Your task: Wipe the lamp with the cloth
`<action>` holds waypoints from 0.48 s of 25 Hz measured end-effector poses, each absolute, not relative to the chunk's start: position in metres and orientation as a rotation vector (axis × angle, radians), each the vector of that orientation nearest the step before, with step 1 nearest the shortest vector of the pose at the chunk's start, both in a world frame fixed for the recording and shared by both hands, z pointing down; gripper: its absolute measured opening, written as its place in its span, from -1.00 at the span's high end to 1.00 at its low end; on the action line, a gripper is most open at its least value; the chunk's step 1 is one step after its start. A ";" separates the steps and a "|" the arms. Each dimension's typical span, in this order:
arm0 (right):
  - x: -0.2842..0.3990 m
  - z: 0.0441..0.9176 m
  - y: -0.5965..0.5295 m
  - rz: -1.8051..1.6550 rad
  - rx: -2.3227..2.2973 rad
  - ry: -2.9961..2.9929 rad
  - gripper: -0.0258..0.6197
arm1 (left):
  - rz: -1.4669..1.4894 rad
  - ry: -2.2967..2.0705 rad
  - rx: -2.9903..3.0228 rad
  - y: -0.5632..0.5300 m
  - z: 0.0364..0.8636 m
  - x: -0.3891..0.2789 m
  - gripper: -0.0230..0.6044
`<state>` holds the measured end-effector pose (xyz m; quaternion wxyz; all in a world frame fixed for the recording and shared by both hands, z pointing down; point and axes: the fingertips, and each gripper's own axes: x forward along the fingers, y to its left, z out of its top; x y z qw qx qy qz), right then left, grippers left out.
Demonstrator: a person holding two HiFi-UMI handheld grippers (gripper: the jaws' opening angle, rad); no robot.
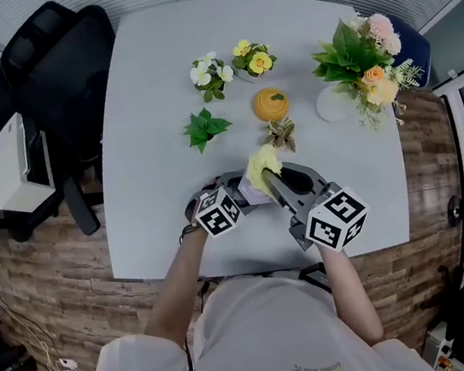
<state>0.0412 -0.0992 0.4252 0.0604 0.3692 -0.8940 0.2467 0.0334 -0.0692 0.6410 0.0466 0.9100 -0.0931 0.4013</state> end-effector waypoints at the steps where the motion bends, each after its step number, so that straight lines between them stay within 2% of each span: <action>1: 0.040 0.427 -0.100 0.751 1.106 -2.706 0.77 | 1.224 -0.285 2.777 -0.069 0.641 0.033 -0.11; 12: 0.030 0.441 -0.111 0.766 1.027 -2.665 0.77 | 1.226 -0.285 2.777 -0.070 0.641 0.034 -0.11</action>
